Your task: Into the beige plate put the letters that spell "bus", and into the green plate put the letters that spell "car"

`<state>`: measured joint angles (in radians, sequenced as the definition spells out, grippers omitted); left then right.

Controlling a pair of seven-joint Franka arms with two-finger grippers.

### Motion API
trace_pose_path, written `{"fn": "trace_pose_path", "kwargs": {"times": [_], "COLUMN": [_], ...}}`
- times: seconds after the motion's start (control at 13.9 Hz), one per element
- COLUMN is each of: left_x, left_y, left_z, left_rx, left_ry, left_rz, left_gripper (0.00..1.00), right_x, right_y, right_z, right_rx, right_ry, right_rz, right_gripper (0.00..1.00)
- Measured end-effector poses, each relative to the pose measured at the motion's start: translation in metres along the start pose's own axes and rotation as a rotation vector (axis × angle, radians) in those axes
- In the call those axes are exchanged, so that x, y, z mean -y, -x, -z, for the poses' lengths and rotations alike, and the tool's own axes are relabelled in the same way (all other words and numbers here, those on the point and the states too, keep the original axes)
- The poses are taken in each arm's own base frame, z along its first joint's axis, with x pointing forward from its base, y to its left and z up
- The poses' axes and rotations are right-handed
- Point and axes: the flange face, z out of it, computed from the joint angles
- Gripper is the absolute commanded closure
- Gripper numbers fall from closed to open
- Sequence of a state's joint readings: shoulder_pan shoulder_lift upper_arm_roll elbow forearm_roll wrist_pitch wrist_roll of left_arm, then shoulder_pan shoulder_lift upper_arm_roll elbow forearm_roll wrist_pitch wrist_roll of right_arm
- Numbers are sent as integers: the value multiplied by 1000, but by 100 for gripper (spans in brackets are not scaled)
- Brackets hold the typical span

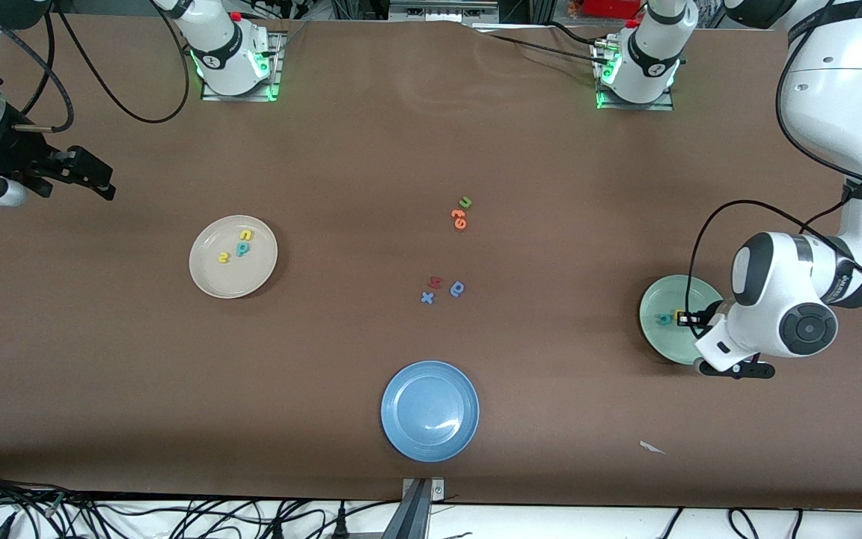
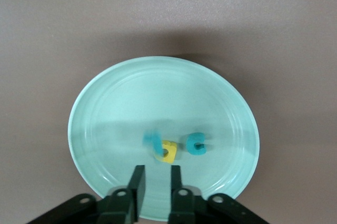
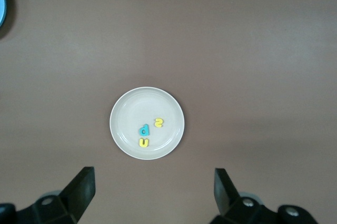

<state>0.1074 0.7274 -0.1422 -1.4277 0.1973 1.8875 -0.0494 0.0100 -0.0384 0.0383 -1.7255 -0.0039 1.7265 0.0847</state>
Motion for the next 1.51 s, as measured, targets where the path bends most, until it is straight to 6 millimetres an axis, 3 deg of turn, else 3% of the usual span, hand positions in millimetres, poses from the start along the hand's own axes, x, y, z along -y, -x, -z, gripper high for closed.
{"fn": "trace_pose_path", "kwargs": {"times": [0.5, 0.72, 0.86, 1.08, 1.51], "left_x": [-3, -6, -3, -2, 2], "left_y": [2, 8, 17, 52, 173], "left_z": [35, 61, 88, 146, 259], "left_rx": [-55, -65, -73, -90, -106], "left_ry": [-2, -6, -3, 48, 37], "left_rz": [-5, -8, 0, 14, -11], "left_gripper": [0, 0, 0, 0, 0], "right_x": [0, 0, -1, -2, -2], "right_y": [0, -3, -6, -6, -6], "right_z": [2, 7, 10, 10, 9], "right_rx": [-2, -12, -20, -7, 1], "right_ry": [0, -1, -2, -1, 0], "right_rz": [1, 0, -2, -2, -2], "right_gripper": [0, 0, 0, 0, 0]}}
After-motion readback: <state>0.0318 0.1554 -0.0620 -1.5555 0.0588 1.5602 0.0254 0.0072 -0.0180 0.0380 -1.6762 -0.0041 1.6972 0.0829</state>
